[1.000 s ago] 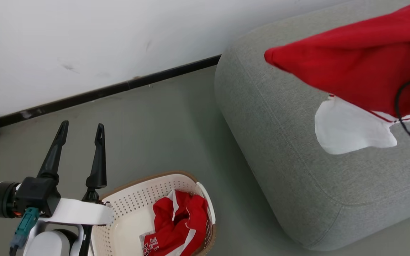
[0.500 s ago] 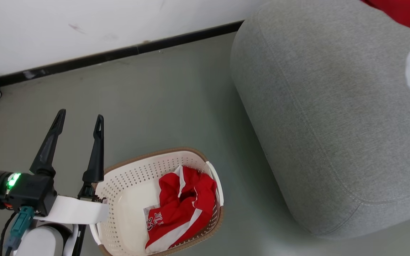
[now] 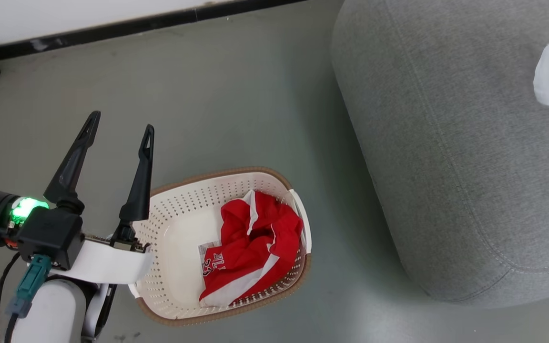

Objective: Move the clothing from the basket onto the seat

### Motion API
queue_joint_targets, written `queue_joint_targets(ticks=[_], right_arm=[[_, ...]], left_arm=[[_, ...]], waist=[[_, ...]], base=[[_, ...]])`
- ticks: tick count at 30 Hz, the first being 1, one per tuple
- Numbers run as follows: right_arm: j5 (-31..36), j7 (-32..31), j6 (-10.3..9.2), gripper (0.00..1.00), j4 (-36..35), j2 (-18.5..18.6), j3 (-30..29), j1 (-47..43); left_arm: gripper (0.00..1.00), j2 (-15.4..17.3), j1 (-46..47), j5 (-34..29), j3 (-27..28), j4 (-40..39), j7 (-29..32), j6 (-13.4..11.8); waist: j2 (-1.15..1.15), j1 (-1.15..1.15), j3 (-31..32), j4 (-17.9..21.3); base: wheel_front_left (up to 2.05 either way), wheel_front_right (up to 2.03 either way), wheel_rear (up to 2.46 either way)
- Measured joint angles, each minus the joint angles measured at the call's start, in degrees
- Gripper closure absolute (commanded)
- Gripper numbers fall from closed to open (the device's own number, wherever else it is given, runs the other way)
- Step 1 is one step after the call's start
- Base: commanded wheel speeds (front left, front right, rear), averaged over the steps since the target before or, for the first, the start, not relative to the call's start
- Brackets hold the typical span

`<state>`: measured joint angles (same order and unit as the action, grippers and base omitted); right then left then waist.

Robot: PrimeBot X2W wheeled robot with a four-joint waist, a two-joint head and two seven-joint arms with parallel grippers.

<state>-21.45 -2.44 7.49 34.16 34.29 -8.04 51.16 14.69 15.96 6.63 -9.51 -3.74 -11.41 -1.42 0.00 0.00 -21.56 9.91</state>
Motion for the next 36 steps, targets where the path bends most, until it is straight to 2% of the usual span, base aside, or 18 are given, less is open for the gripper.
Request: queue_joint_targets(ticks=[9,17,25,32,36], right_arm=[[0.8,2.5,0.01,1.0,5.3,-0.2,-2.6,2.8],[1.8,4.6,0.01,1.0,9.4,-0.5,-2.5,3.0],[1.7,7.7,0.01,1.0,14.7,-3.0,-2.4,2.8],[1.7,10.3,0.01,1.0,18.2,-7.4,-2.4,0.2],[1.1,10.9,0.01,1.0,20.6,-7.6,-2.3,-0.7]], left_arm=[[0.0,1.2,2.4,-0.9,-1.1,-1.0,1.8,1.1],[0.0,1.2,4.5,-1.4,-2.5,-1.7,2.8,2.0],[0.0,1.2,5.9,-1.9,-3.5,-1.6,2.9,2.7],[0.0,1.2,5.9,-2.2,-3.7,-0.6,2.9,2.7],[0.0,1.1,5.9,-2.2,-3.7,0.1,2.8,2.7]], waist=[[0.0,0.0,-3.7,-1.2],[0.0,0.0,-6.5,-1.6],[0.0,0.0,-8.5,-1.6],[0.0,0.0,-8.8,-1.2],[0.0,0.0,-8.5,-0.8]], base=[[0.0,0.0,0.0],[0.0,0.0,0.0],[0.0,0.0,0.0],[0.0,0.0,0.0],[0.0,0.0,0.0]])
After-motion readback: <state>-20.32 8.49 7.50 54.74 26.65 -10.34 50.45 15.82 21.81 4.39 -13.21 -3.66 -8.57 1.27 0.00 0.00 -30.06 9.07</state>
